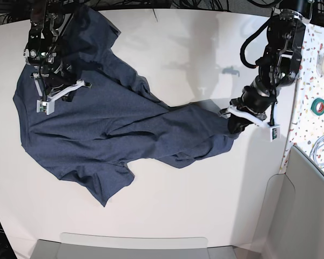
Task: Layout the t-shirt on the table in an organized manner, then fold the t-shirt properly
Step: 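Drag the left gripper's held edge away from the right gripper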
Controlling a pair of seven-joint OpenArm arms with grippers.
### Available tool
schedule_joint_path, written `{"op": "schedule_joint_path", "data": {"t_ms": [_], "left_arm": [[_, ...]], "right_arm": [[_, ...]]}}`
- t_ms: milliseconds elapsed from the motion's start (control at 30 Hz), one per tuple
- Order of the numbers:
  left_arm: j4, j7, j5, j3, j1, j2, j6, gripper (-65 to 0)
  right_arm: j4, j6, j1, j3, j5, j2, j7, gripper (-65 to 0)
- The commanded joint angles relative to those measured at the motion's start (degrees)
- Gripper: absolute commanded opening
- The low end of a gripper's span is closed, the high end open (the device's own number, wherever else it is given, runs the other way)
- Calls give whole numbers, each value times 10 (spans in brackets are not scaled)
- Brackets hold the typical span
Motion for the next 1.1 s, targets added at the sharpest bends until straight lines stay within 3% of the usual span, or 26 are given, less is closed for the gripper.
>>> {"op": "schedule_joint_path", "data": {"t_ms": [0,467,767,900,1067], "left_arm": [[18,-10,3,-16,5,-8,0,-650],[38,-31,1,-112,125,-7,0,-650],[40,-132,0,-101,214,-5,-1,-650],[40,-164,1,-62,221,-9,-1,-650],[40,-166,2,-34,219,-9,-1,-650]], "right_arm": [[11,1,1,-2,-1,12,12,-650],[11,1,6,-17,-2,29,12,-650],[12,1,7,-17,-21,32,13,-650],[26,3,7,-18,-23,30,15,-650],[63,49,19,-40,-26,4,15,-650]]}}
